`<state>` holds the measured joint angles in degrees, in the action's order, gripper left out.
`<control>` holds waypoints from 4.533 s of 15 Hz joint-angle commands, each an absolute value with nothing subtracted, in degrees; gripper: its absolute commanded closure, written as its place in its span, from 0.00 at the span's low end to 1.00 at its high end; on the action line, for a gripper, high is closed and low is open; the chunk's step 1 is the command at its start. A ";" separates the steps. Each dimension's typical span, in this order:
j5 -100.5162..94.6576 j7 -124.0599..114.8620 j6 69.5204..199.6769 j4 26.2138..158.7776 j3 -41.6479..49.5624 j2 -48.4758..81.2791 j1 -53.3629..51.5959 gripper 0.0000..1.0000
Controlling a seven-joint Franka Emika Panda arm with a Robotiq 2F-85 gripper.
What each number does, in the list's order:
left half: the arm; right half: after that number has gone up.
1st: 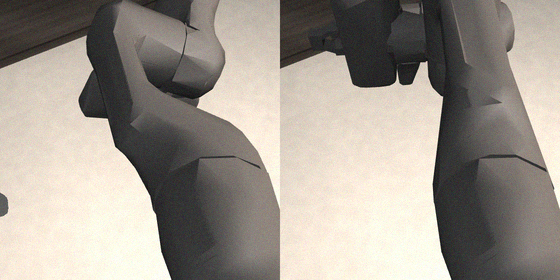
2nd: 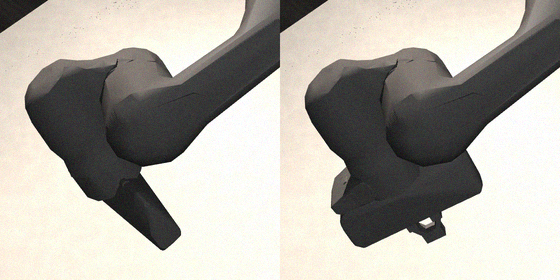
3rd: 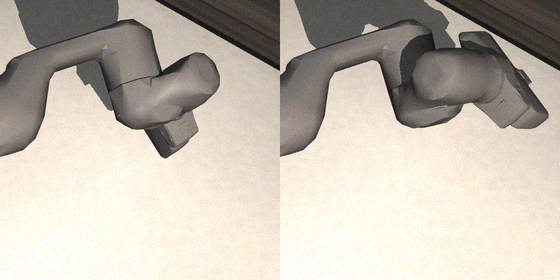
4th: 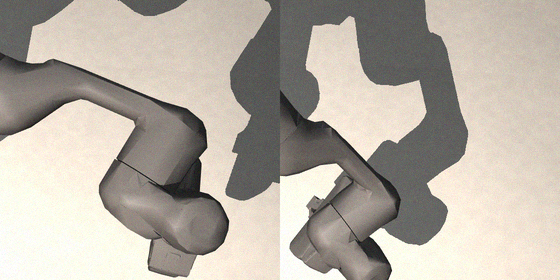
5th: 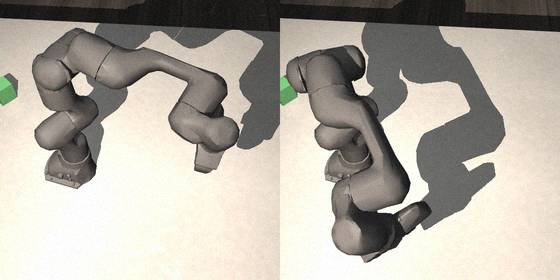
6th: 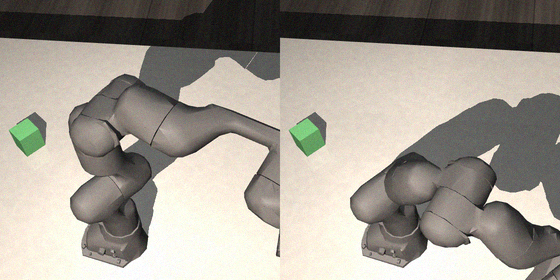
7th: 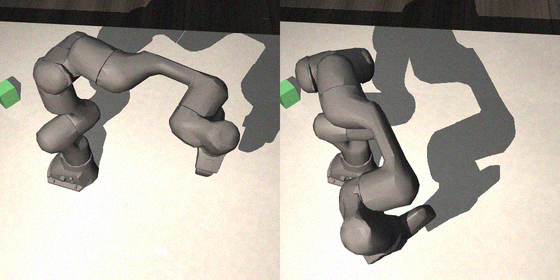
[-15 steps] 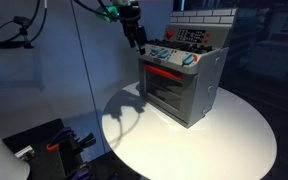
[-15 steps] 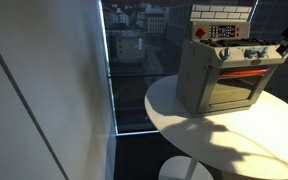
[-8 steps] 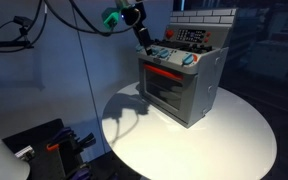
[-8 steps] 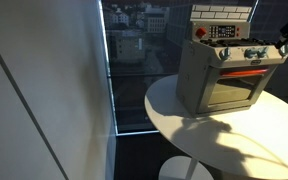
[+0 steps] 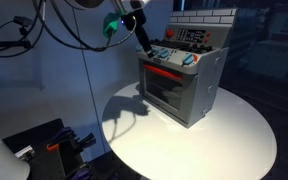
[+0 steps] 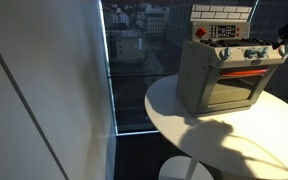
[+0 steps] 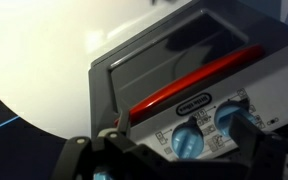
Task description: Turn the knob on the stove
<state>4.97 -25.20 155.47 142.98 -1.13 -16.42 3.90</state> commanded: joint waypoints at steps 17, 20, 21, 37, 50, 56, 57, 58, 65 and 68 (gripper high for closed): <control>4.47 -39.36 169.16 142.64 -4.34 -12.42 8.03 0.00; 4.66 -40.86 172.24 142.51 -4.36 -10.94 7.82 0.00; 4.64 -41.38 173.09 142.43 -4.40 -10.43 7.81 0.00; 4.36 -44.49 176.99 142.16 -4.48 -7.80 7.84 0.23; 3.59 -45.73 176.41 141.35 -4.69 -7.19 8.38 0.47; 2.97 -46.17 176.37 141.17 -5.02 -7.18 8.97 0.69; 2.80 -46.31 176.38 141.19 -5.10 -7.15 9.08 0.68; 2.80 -46.47 176.43 141.06 -5.18 -7.13 9.05 0.71; 1.95 -47.49 176.32 140.88 -5.43 -6.94 9.32 0.69; 1.73 -47.78 176.24 140.71 -5.51 -6.85 9.42 0.73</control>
<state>3.71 -45.55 176.41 142.09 -4.50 -7.71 7.78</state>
